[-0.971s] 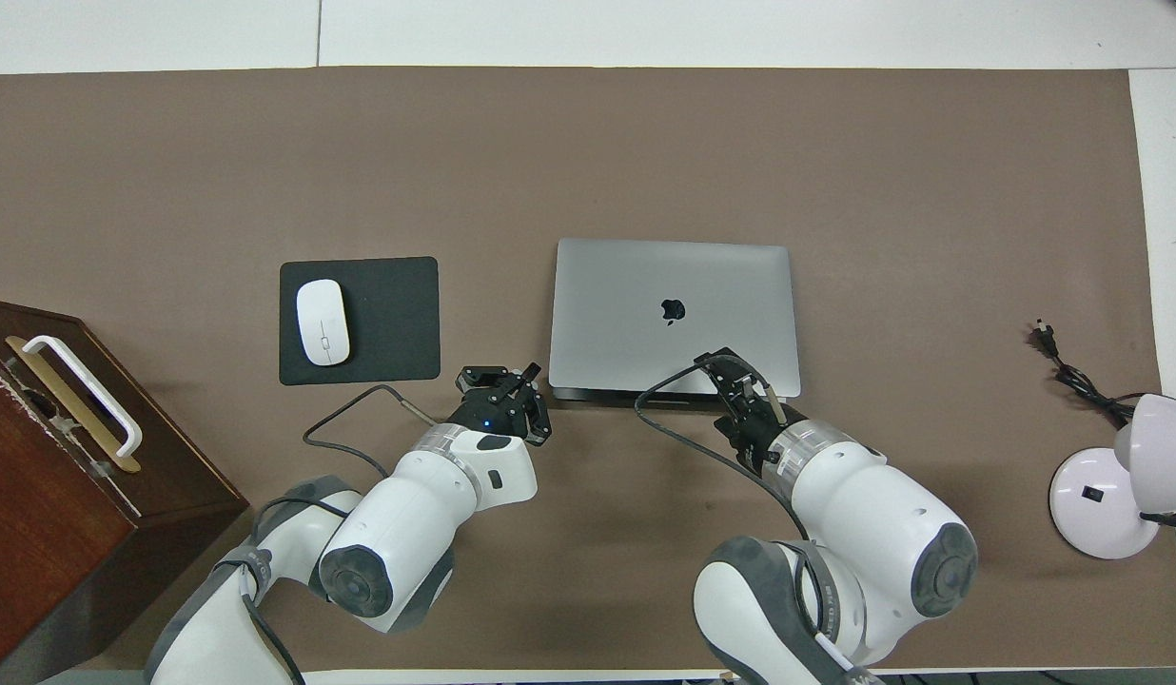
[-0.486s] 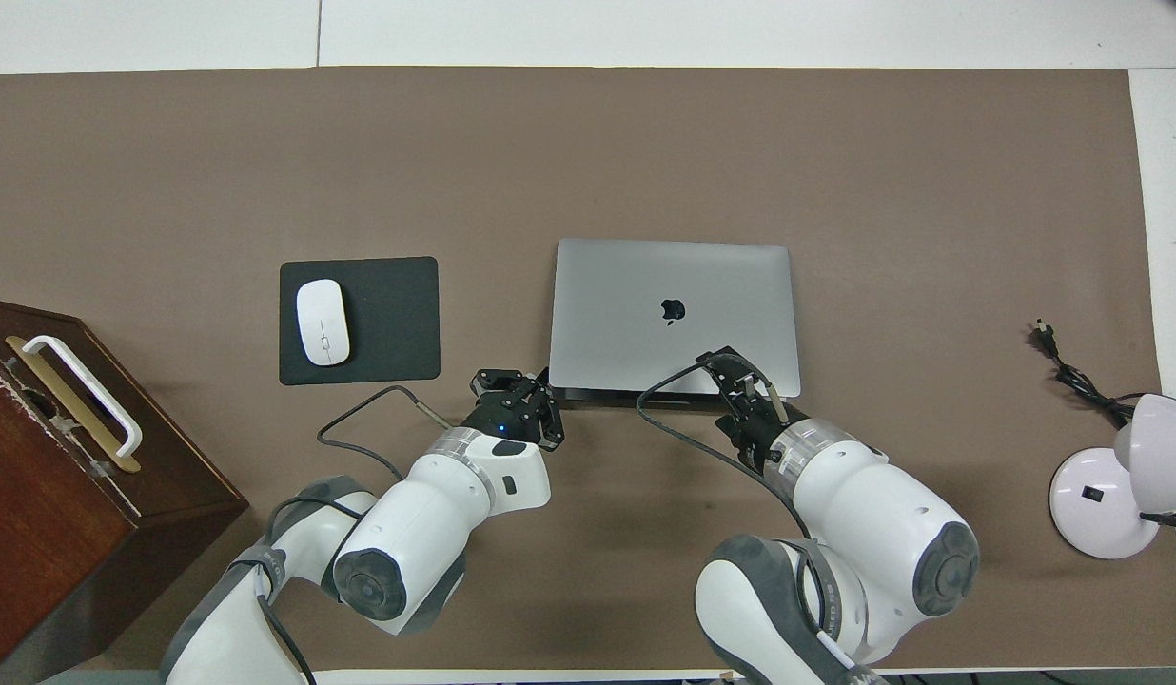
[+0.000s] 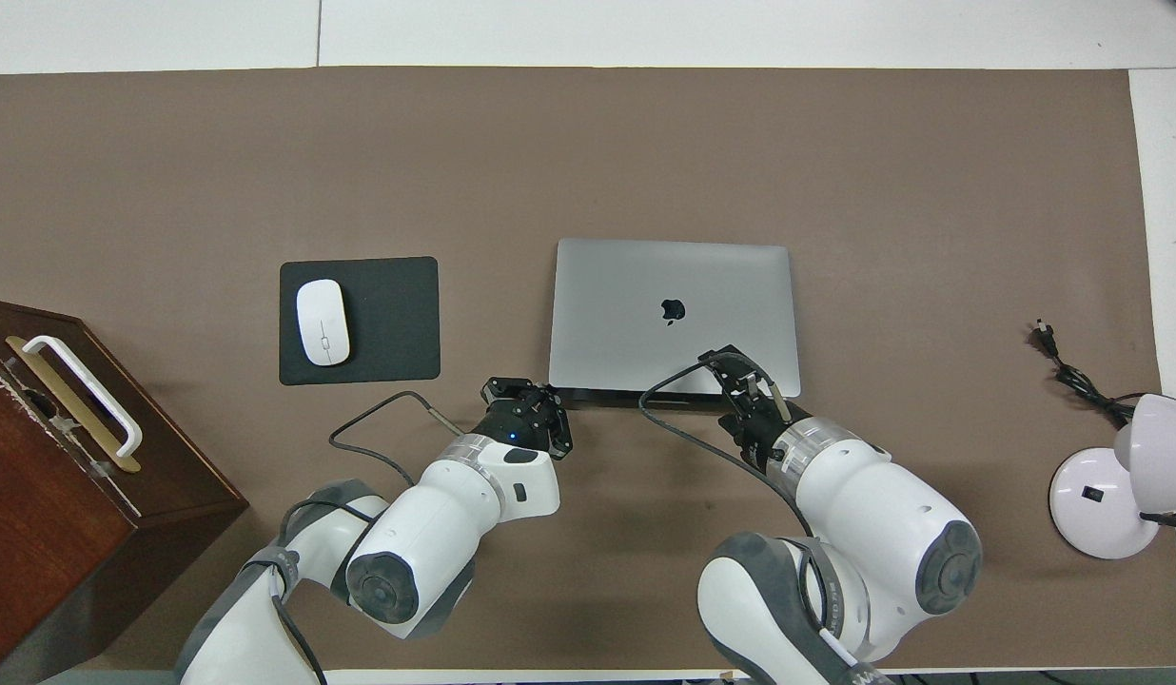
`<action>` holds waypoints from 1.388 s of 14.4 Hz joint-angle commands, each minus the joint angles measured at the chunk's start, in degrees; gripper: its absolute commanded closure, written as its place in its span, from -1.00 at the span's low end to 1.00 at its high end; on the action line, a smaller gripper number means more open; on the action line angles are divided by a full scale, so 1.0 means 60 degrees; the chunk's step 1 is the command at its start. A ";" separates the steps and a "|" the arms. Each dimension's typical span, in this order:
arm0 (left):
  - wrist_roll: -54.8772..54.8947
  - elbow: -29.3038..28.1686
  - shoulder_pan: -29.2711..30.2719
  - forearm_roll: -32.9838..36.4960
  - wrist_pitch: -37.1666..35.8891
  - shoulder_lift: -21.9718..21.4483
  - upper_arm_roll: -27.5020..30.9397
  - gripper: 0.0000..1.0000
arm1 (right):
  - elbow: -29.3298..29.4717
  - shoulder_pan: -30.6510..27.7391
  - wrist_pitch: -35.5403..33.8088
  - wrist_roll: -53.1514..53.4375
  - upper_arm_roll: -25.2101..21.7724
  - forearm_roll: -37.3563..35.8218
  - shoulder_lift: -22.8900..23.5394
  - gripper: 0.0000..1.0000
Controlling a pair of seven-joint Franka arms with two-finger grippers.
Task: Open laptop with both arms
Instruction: 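Hold the laptop base with the left gripper while the right gripper lifts the lid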
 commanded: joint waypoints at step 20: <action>0.0248 0.0578 -0.0265 -0.0130 0.0209 0.0748 0.0180 1.00 | 0.1180 -0.0772 -0.0481 -0.1197 0.0059 0.0357 0.0536 -1.00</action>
